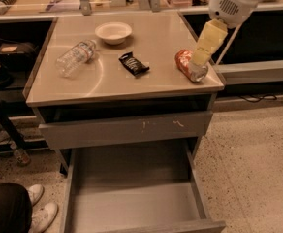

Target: Place rxbar chocolate into middle drawer

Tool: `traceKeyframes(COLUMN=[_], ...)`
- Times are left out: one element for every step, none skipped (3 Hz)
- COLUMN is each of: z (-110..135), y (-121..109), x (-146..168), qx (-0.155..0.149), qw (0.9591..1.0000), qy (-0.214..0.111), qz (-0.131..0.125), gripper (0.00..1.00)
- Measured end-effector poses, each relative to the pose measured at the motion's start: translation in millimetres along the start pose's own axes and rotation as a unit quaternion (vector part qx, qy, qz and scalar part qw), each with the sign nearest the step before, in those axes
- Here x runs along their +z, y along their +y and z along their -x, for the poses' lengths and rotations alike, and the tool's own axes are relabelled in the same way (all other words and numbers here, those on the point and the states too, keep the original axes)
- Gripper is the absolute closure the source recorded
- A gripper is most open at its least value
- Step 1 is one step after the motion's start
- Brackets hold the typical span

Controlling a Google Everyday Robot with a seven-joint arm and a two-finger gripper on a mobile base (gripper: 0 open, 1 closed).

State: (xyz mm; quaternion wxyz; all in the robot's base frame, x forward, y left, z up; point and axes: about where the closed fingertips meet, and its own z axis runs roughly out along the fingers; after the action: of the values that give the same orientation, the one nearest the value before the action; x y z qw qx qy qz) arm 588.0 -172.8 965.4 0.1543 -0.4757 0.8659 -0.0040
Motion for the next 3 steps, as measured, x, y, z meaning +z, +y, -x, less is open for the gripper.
traceKeyframes(z=[33.1,76.0,115.7], y=[13.3,27.9,38.6], x=[4.5,14.7,33.0], qx=[-0.008,-0.026,-0.047], qw=[0.9989,0.9972,0.995], qy=[-0.036,-0.049,-0.061], qz=[0.031,0.051,0.064], gripper=[0.0,0.0,0.0])
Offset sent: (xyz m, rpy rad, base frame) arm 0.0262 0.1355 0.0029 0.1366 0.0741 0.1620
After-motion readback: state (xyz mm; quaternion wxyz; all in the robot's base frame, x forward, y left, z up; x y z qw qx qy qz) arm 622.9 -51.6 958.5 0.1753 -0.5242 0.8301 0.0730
